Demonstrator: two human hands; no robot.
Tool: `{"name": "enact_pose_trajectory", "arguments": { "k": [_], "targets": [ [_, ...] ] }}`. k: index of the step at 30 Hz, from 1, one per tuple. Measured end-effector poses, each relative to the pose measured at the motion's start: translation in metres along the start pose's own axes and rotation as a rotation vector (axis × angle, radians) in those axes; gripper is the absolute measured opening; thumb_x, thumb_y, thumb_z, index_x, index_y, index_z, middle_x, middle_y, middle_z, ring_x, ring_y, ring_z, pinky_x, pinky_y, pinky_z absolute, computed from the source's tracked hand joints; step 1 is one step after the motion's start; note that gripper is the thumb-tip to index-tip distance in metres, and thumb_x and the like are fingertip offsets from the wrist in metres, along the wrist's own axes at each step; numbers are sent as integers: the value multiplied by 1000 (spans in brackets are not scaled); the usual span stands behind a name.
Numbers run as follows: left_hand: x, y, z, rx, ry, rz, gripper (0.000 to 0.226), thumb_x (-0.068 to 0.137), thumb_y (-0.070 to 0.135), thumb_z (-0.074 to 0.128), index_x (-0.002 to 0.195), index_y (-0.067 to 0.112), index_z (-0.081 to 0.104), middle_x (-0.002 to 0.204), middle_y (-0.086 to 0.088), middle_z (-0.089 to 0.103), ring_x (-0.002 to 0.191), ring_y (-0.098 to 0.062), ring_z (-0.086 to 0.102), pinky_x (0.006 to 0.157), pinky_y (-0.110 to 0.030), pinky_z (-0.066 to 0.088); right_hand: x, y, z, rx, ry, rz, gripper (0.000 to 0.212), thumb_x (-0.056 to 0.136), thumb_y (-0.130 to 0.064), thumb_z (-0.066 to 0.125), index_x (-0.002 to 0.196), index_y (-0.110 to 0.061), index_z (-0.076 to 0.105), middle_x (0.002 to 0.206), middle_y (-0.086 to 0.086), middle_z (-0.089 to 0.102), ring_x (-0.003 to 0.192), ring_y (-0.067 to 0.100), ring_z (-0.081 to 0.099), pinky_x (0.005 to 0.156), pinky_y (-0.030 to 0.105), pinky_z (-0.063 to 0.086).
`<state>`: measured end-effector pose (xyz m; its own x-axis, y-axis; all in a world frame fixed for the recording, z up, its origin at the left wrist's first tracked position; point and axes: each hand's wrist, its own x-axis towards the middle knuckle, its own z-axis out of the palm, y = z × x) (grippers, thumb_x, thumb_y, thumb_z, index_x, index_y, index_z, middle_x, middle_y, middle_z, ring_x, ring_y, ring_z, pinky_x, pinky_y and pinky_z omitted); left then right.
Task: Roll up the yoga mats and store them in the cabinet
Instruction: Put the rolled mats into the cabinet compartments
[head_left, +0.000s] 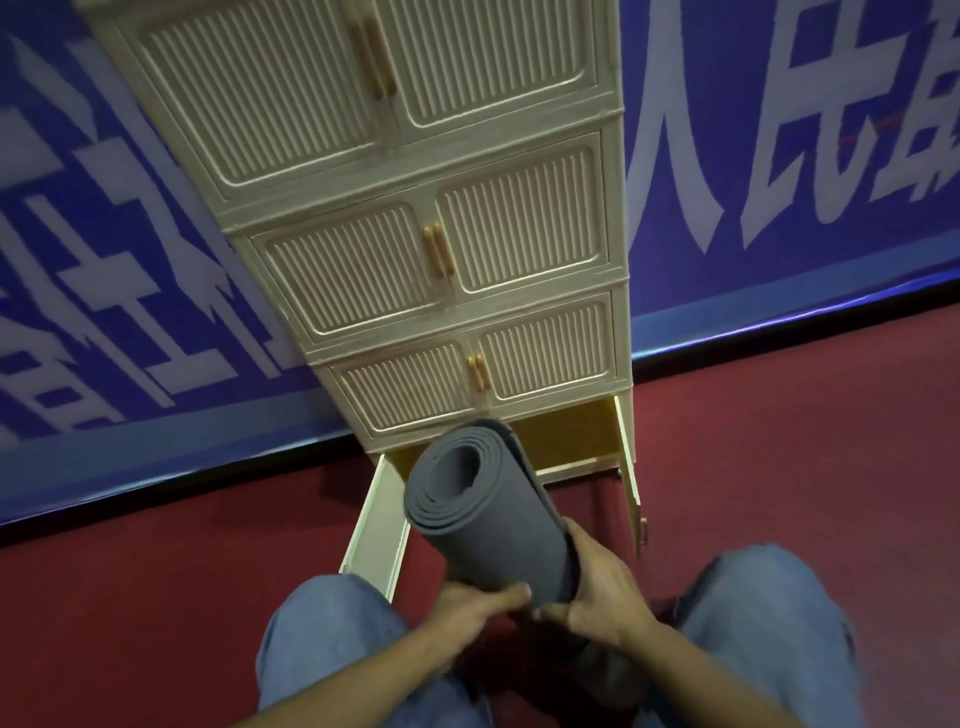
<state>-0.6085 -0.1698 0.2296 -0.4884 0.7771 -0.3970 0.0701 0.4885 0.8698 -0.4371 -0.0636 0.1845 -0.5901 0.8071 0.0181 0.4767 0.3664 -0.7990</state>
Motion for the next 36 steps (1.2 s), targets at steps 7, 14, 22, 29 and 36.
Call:
{"name": "enact_pose_trajectory", "arguments": {
  "k": [7,14,22,29,36],
  "targets": [
    [48,28,3,-194,192,-67,90,35,43,99,112,13,64,92,-2,80,81,-30,78,64,-62,61,39,23,-2,75,-176,76,144,39,-91,78,155,-55,2,165,-18,21,152,11,26,122,42,30],
    [146,-8,-13,-434,139,-385,112,30,55,103,118,-2,64,104,-25,76,93,-48,74,86,-68,56,86,48,-4,165,-441,486,128,70,-62,85,156,-36,-6,164,-7,16,148,17,29,120,23,26],
    [266,-42,4,-536,53,-602,116,42,74,92,127,0,62,113,-20,75,102,-37,74,87,-52,61,163,78,23,39,-389,701,148,14,-91,77,142,-25,44,135,-8,59,118,15,61,95,28,51],
    [311,-65,49,-308,-69,-768,136,50,70,90,158,15,28,154,-12,45,131,-41,52,92,-61,49,229,107,74,-262,-486,653,130,20,-91,74,128,-24,45,128,-4,64,118,20,64,93,36,54],
    [385,-81,32,-266,35,-583,131,21,77,93,134,18,59,119,-4,72,102,-29,71,88,-53,59,286,126,66,-186,-435,569,109,45,-88,75,134,-31,49,128,-8,65,114,17,64,91,33,54]
  ]
}}
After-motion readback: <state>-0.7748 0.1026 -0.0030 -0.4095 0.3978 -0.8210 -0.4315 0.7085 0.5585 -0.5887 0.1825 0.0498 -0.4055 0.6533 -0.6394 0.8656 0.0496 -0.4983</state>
